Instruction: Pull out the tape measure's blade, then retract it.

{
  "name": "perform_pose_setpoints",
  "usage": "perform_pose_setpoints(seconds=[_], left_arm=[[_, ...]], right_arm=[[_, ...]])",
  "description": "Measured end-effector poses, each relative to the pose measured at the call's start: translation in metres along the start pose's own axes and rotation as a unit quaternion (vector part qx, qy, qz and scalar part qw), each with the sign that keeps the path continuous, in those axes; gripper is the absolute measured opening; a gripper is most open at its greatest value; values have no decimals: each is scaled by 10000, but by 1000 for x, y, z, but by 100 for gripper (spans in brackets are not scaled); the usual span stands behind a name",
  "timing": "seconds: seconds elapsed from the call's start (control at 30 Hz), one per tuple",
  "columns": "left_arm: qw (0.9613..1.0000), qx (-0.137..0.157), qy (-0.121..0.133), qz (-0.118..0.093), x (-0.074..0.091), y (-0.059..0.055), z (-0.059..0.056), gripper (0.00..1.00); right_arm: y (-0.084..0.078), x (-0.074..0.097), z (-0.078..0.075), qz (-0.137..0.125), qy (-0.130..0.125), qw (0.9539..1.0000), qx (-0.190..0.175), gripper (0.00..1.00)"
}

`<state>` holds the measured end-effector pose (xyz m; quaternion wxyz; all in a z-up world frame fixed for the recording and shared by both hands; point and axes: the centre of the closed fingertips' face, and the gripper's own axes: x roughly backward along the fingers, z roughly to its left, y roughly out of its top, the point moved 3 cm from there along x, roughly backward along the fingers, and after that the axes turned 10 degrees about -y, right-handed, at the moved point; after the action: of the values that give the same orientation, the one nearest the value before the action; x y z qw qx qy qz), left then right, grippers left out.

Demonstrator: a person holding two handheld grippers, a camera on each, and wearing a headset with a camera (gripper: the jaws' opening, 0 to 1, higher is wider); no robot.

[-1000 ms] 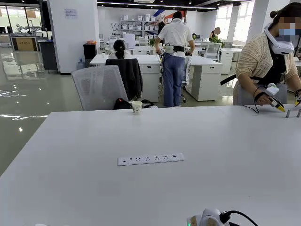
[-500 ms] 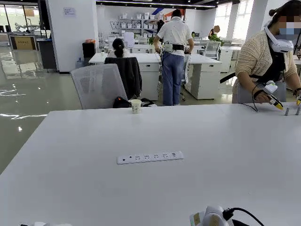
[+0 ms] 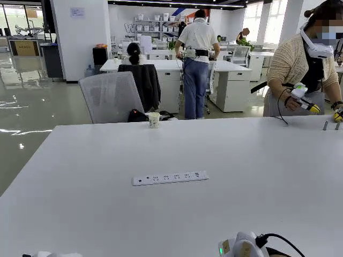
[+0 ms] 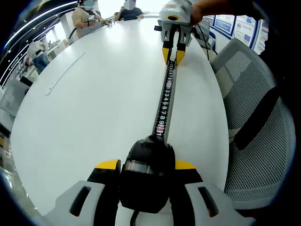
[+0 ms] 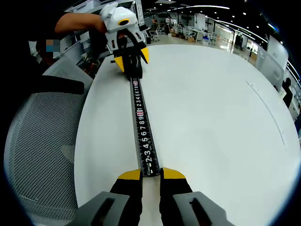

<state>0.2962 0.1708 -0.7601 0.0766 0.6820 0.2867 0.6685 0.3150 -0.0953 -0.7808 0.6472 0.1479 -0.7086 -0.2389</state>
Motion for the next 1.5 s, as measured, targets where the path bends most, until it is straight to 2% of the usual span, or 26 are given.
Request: perform_pose_setpoints(seconds=[0.8, 0.93, 1.07, 1.3, 1.5], left_arm=[[10000, 22, 8, -44, 0, 0, 0, 36], [10000, 4, -72, 36, 0, 1, 0, 36], [9996, 70, -225, 151, -2, -2, -2, 38], [9993, -40, -293, 247, -3, -2, 0, 39], [9992, -105, -304, 257, -3, -1, 0, 40]], right_arm=[[-2, 3, -2, 29, 6, 10000, -42, 10], [-2, 3, -1, 29, 17, 10000, -91, 11], [-1, 2, -2, 48, 12, 10000, -1, 12], [0, 0, -2, 214, 54, 9997, 85, 12], [0, -1, 0, 336, 16, 9987, 393, 13]])
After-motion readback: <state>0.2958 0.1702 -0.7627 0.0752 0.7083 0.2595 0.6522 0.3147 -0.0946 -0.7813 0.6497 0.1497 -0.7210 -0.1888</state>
